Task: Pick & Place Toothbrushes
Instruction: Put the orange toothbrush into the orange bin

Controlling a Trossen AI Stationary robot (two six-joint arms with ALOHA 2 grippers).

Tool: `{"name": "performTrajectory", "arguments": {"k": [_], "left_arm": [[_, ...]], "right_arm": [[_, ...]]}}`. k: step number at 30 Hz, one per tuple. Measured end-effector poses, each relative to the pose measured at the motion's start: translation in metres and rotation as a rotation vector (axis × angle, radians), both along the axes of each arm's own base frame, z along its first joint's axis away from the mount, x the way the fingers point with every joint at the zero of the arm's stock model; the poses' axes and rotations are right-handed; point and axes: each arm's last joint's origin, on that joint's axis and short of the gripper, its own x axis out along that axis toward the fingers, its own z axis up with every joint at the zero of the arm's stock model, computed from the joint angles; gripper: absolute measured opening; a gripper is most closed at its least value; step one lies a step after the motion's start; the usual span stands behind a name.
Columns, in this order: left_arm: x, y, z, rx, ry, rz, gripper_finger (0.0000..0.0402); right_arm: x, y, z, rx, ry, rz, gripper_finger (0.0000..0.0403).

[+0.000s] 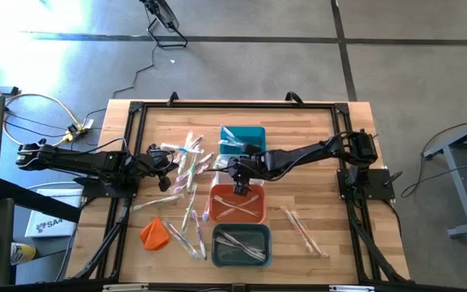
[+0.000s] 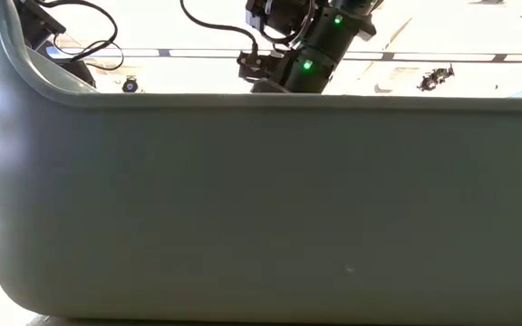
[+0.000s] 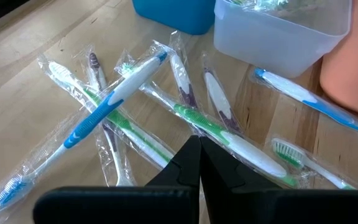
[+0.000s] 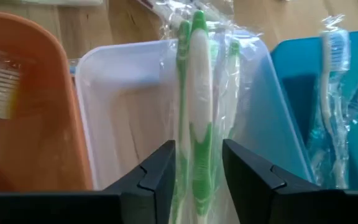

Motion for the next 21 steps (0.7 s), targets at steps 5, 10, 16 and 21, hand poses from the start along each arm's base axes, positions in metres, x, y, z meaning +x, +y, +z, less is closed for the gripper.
{"name": "performTrajectory", "arguments": {"k": [5, 10, 16, 21], "left_arm": [[0.0, 0.0, 0.0, 0.0, 0.0, 0.0, 0.0], [0.0, 0.0, 0.0, 0.0, 0.0, 0.0, 0.0], [0.0, 0.0, 0.0, 0.0, -0.001, 0.0, 0.0], [0.0, 0.0, 0.0, 0.0, -0.001, 0.0, 0.0]], "right_arm": [[-0.003, -0.001, 0.01, -0.039, -0.02, -0.019, 0.0155], [-0.012, -0.004, 0.039, -0.083, -0.094, -0.046, 0.0165], [-0.027, -0.002, 0.072, 0.012, -0.206, -0.134, 0.0158], [-0.045, 0.007, 0.09, 0.145, -0.223, -0.188, 0.0146]]}}
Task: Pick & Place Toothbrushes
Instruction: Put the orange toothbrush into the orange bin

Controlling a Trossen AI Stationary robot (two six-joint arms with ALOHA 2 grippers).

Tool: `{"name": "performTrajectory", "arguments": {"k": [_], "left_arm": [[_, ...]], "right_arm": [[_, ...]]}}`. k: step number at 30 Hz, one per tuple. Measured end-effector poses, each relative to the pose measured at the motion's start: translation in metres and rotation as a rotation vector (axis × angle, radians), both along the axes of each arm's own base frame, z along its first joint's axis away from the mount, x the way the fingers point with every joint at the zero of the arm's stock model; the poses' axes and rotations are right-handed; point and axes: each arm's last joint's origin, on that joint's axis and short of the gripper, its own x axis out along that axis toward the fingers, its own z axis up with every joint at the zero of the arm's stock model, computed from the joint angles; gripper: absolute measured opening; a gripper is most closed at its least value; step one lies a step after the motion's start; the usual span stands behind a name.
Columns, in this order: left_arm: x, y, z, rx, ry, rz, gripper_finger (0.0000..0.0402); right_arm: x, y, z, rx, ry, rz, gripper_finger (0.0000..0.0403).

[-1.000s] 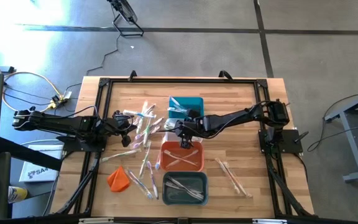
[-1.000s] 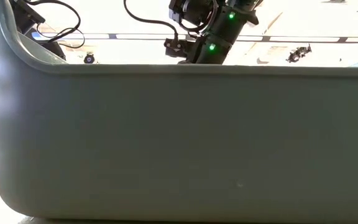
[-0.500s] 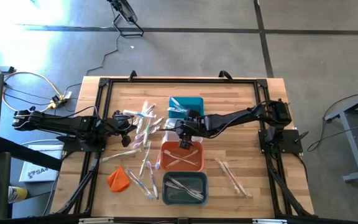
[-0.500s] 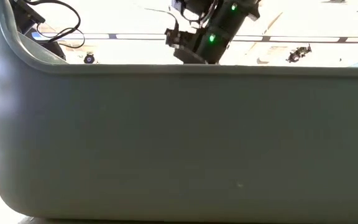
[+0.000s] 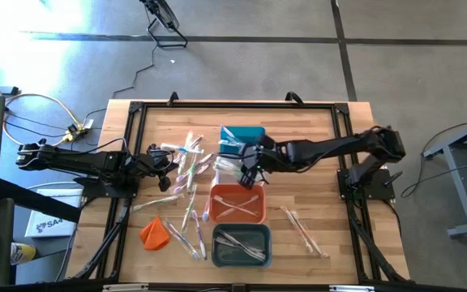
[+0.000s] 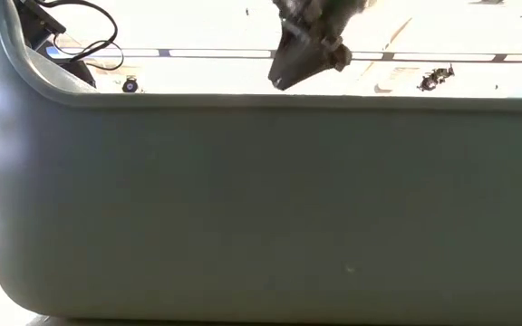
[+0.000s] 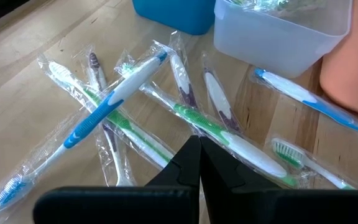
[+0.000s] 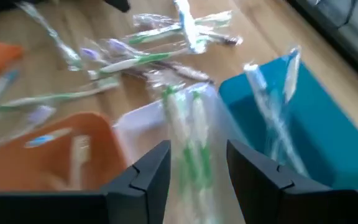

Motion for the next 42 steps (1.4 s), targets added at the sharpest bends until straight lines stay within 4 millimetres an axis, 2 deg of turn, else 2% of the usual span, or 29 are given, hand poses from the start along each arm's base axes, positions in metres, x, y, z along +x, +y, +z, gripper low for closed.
{"name": "performTrajectory", "arguments": {"k": [12, 19, 23, 28, 33, 42], "left_arm": [[0.0, 0.0, 0.0, -0.051, -0.021, 0.032, 0.0], [0.0, 0.0, 0.0, -0.052, -0.022, 0.032, 0.0], [0.0, 0.0, 0.0, -0.053, -0.022, 0.031, 0.0], [0.0, 0.0, 0.0, -0.052, -0.022, 0.032, 0.0], [0.0, 0.0, 0.0, -0.053, -0.021, 0.031, 0.0], [0.0, 0.0, 0.0, -0.052, -0.021, 0.031, 0.0]], "right_arm": [[-0.053, 0.019, 0.025, 0.242, 0.144, -0.069, 0.0101], [-0.077, 0.033, 0.015, 0.323, 0.379, -0.145, 0.0081], [-0.087, 0.042, 0.009, 0.357, 0.485, -0.21, 0.0077], [-0.096, 0.053, 0.009, 0.404, 0.534, -0.286, 0.0077], [-0.1, 0.068, 0.009, 0.437, 0.54, -0.298, 0.0077], [-0.109, 0.096, 0.007, 0.501, 0.509, -0.433, 0.0077]]}}
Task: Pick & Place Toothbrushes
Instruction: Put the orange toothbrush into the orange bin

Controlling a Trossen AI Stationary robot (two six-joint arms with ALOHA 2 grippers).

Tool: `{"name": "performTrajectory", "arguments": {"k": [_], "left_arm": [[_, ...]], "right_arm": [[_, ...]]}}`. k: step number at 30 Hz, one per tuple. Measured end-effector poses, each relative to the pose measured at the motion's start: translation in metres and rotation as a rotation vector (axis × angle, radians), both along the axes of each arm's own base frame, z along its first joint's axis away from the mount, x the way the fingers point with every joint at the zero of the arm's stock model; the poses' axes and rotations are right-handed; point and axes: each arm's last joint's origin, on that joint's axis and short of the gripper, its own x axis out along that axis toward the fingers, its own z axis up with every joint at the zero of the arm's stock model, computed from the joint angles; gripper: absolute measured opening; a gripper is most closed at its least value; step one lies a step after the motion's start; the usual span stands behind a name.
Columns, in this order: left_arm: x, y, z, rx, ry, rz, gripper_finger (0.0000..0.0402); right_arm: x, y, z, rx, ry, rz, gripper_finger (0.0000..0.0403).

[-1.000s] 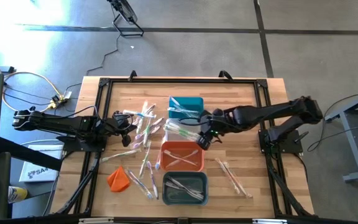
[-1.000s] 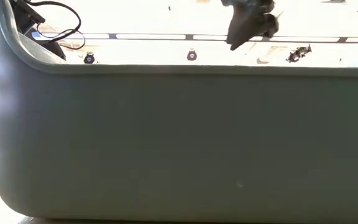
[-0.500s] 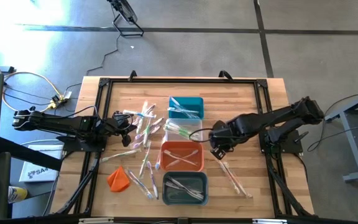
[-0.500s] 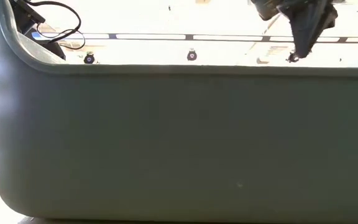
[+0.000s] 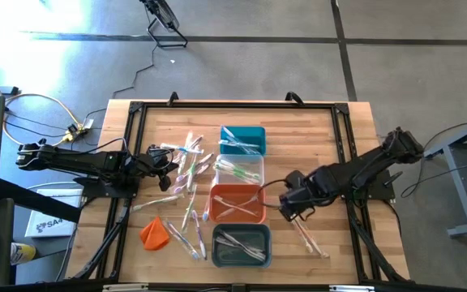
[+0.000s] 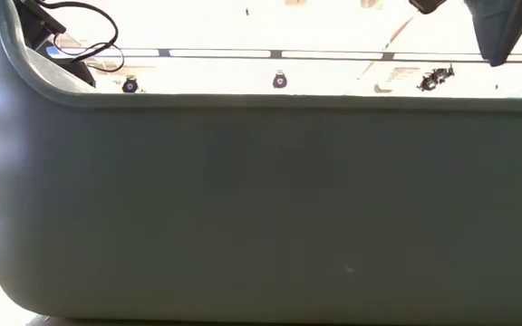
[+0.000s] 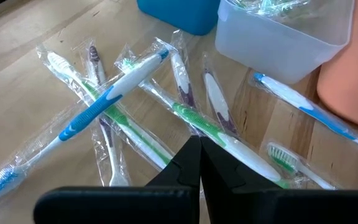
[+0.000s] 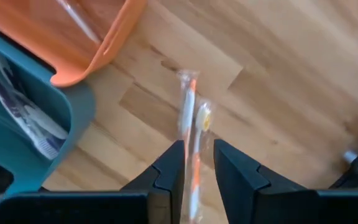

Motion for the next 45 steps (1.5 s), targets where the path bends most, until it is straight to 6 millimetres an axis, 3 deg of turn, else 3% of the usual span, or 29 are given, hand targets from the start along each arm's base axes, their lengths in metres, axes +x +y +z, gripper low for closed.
{"name": "performTrajectory", "arguments": {"k": [11, 19, 29, 45], "left_arm": [[0.0, 0.0, 0.0, 0.0, 0.0, 0.0, 0.0], [0.0, 0.0, 0.0, 0.0, 0.0, 0.0, 0.0], [0.0, 0.0, 0.0, 0.0, 0.0, 0.0, 0.0], [0.0, 0.0, 0.0, 0.0, 0.0, 0.0, 0.0]], "right_arm": [[-0.002, 0.027, -0.013, -0.066, -0.006, -0.123, 0.0083], [0.013, 0.041, -0.047, -0.05, 0.134, -0.129, 0.014], [0.034, 0.058, -0.083, 0.013, 0.166, -0.092, 0.0148], [0.036, 0.06, -0.104, 0.001, 0.206, 0.037, 0.0148]]}}
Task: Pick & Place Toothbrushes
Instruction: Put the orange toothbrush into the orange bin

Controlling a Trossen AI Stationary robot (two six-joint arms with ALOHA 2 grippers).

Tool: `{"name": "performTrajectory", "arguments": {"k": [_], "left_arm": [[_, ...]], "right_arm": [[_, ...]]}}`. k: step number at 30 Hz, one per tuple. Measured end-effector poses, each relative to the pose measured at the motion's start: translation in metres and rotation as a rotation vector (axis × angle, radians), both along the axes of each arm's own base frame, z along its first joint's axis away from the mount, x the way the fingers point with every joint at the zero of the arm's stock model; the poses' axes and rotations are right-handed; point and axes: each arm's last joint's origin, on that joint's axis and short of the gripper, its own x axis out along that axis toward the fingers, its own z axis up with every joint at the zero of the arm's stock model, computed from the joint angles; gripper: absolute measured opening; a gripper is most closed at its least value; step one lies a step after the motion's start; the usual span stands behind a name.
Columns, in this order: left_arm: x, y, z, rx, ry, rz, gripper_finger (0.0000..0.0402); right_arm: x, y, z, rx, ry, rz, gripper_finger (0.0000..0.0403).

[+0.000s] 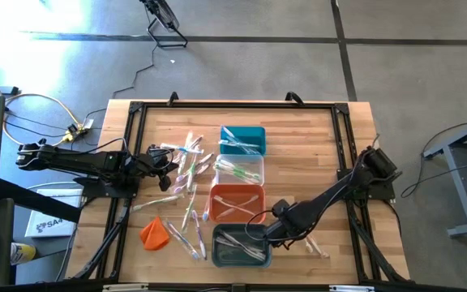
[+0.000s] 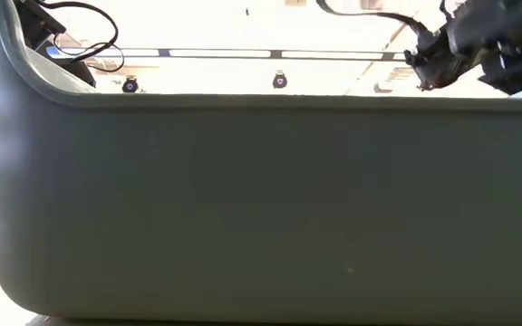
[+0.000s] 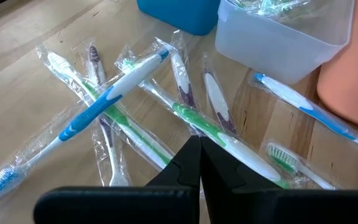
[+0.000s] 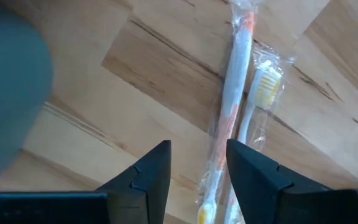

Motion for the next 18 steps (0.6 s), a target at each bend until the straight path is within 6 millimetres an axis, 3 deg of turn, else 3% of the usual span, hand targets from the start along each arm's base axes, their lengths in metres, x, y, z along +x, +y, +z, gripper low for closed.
{"name": "performTrajectory", "arguments": {"k": [5, 18], "left_arm": [[0.0, 0.0, 0.0, 0.0, 0.0, 0.0, 0.0], [0.0, 0.0, 0.0, 0.0, 0.0, 0.0, 0.0]], "right_arm": [[-0.007, 0.001, -0.015, 0.052, 0.035, 0.017, 0.0148], [-0.015, 0.002, -0.032, 0.038, 0.012, 0.023, 0.0148]]}}
